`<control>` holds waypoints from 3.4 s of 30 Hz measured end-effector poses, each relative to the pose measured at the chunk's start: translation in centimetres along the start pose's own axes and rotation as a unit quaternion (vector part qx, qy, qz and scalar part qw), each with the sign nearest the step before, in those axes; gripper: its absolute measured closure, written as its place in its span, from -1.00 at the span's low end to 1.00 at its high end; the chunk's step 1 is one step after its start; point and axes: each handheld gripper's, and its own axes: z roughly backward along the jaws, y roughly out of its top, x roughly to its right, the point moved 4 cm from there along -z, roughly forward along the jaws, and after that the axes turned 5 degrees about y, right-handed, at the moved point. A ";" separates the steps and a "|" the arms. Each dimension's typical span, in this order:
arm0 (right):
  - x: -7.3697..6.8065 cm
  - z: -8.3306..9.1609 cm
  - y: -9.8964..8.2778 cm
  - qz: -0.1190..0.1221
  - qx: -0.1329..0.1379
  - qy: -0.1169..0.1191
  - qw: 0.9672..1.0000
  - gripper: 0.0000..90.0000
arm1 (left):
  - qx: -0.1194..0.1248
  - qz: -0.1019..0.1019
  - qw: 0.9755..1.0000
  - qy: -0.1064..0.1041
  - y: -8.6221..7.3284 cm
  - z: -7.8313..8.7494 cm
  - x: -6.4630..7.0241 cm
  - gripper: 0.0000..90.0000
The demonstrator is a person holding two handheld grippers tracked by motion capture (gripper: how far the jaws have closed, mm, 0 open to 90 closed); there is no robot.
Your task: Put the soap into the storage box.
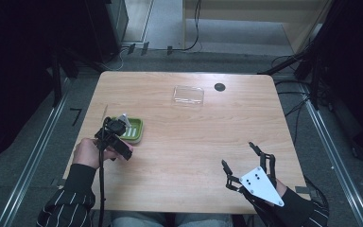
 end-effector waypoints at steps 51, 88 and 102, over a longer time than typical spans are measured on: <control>-0.2 -0.1 0.1 0.007 -0.002 0.003 1.000 -0.71 | 0.019 -0.008 1.000 -0.010 4.1 1.2 -1.8 -0.69; -0.2 0.0 0.1 0.007 -0.001 0.002 1.000 -0.71 | 0.032 0.024 0.999 -0.014 5.7 1.1 -3.4 -0.69; -0.2 0.0 0.1 0.006 0.000 0.001 1.000 -0.71 | 0.034 0.041 0.998 -0.020 6.3 0.1 -3.8 -0.69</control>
